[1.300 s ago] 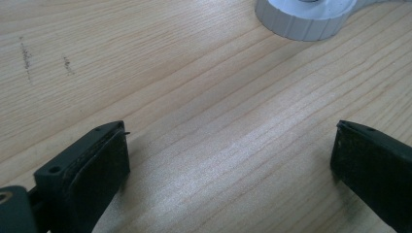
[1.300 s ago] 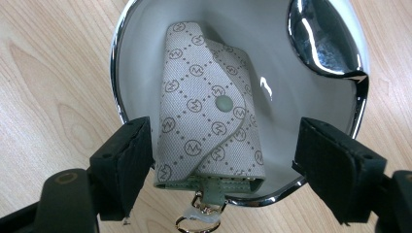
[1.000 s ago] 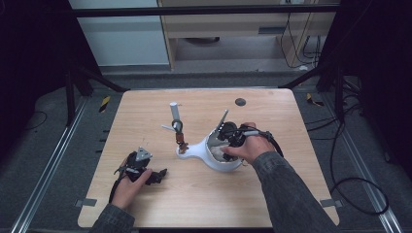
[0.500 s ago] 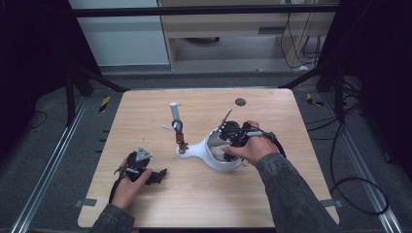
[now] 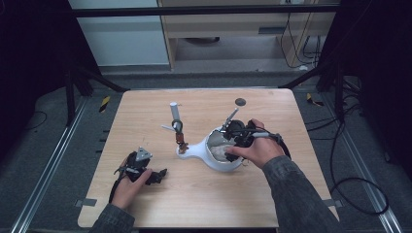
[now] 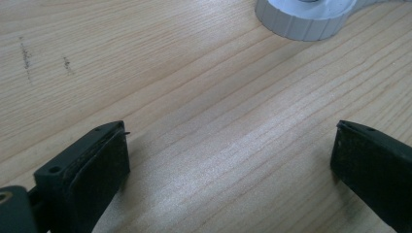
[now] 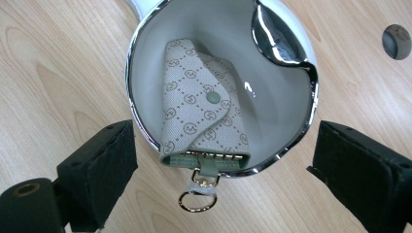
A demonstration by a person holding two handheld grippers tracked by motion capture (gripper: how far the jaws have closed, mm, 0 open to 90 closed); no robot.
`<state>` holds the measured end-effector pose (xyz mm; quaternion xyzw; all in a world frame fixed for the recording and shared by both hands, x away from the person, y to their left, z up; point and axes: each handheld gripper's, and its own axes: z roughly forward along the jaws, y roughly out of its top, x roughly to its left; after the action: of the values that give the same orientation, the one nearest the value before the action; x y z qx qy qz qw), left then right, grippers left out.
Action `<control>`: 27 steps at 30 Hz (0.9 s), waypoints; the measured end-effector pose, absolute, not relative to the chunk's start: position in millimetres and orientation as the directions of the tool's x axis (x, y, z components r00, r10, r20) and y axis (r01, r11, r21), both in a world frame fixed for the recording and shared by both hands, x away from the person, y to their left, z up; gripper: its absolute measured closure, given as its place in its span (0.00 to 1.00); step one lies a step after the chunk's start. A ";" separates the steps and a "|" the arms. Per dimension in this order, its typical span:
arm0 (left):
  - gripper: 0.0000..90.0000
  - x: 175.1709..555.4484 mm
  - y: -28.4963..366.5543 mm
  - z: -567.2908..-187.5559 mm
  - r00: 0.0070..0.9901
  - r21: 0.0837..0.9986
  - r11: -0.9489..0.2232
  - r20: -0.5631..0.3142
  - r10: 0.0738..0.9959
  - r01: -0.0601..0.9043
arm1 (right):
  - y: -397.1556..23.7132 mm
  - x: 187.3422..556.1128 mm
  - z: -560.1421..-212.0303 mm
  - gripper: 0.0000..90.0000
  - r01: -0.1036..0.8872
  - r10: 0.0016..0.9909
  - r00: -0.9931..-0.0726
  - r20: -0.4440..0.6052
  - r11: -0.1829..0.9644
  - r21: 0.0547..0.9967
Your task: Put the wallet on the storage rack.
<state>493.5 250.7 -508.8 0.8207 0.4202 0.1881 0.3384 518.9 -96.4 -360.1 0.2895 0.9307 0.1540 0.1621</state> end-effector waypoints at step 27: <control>0.00 493.3 250.6 -508.8 0.575 0.713 -0.417 0.023 0.818 0.564 | -139.3 506.5 -354.9 0.07 0.516 0.664 -0.725 -0.185 0.700 0.494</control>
<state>493.3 250.6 -508.8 0.8205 0.4211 0.1876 0.3381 506.5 -139.3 -354.9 0.3260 0.9048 0.2090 0.1773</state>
